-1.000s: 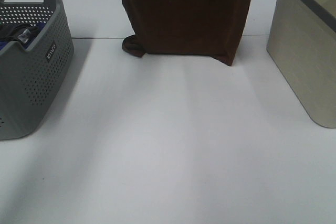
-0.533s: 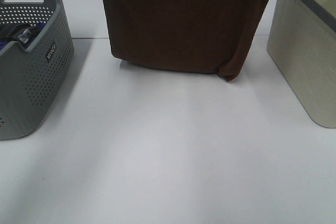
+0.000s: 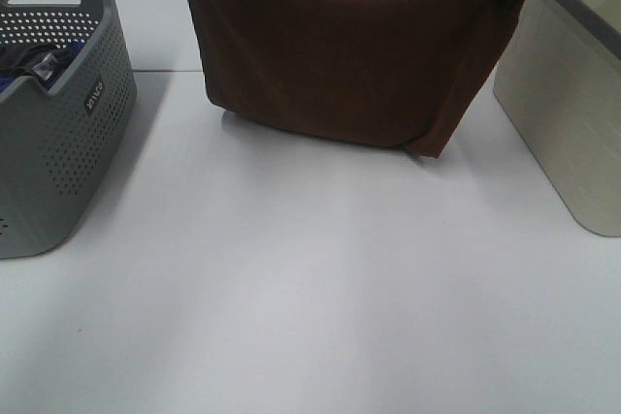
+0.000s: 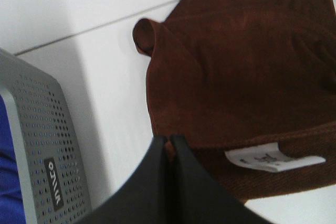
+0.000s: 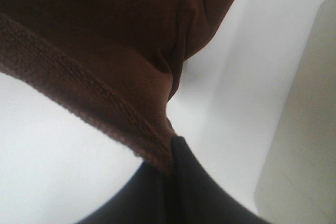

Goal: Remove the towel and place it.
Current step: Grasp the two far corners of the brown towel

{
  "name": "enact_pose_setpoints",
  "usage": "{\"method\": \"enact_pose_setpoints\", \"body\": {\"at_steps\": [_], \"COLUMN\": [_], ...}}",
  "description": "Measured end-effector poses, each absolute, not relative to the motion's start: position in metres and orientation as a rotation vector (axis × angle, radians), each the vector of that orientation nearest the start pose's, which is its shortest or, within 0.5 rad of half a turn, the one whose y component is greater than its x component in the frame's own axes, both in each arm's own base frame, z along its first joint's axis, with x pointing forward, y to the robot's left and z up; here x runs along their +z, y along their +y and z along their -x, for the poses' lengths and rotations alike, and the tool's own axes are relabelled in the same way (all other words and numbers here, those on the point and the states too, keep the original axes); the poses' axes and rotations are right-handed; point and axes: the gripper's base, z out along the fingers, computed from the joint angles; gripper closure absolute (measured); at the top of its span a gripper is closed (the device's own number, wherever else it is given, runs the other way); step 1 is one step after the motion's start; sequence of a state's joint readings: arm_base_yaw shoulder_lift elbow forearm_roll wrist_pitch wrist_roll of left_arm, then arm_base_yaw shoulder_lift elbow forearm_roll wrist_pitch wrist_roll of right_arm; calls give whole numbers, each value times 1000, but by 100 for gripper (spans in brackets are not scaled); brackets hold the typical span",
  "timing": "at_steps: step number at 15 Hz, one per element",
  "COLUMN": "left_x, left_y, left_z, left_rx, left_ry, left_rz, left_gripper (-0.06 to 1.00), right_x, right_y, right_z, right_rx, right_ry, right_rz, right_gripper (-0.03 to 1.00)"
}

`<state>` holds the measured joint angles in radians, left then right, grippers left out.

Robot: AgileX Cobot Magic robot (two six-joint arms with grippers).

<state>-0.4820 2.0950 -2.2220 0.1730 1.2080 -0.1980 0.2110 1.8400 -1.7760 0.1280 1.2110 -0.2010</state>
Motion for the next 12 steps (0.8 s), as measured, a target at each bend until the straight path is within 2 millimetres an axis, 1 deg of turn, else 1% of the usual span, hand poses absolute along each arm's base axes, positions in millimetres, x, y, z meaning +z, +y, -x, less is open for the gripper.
{"method": "enact_pose_setpoints", "body": {"at_steps": [1, 2, 3, 4, 5, 6, 7, 9, 12], "left_x": [344, 338, 337, 331, 331, 325, 311, 291, 279], "left_y": [-202, -201, -200, -201, -201, -202, -205, -210, -214], "left_z": [-407, -386, -377, -358, -339, -321, -295, -261, -218], "left_rx": [-23, -11, -10, -8, -13, -15, -1, 28, 39], "left_ry": [2547, 2601, 2618, 2660, 2683, 2716, 2773, 2840, 2882], "left_rz": [-397, -414, -417, -432, -445, -460, -489, -537, -571], "left_gripper": [94, 94, 94, 94, 94, 94, 94, 94, 94], "right_x": [329, 322, 320, 317, 315, 312, 300, 289, 277], "right_y": [93, 91, 91, 89, 87, 85, 82, 78, 72], "right_z": [-381, -365, -358, -345, -330, -314, -292, -260, -216], "right_rx": [190, 215, 226, 243, 261, 281, 318, 367, 430], "right_ry": [2709, 2751, 2765, 2788, 2810, 2831, 2886, 2935, 2976], "right_rz": [530, 528, 527, 526, 523, 521, 514, 496, 474], "right_gripper": [97, 97, 97, 97, 97, 97, 97, 97, 97]}}
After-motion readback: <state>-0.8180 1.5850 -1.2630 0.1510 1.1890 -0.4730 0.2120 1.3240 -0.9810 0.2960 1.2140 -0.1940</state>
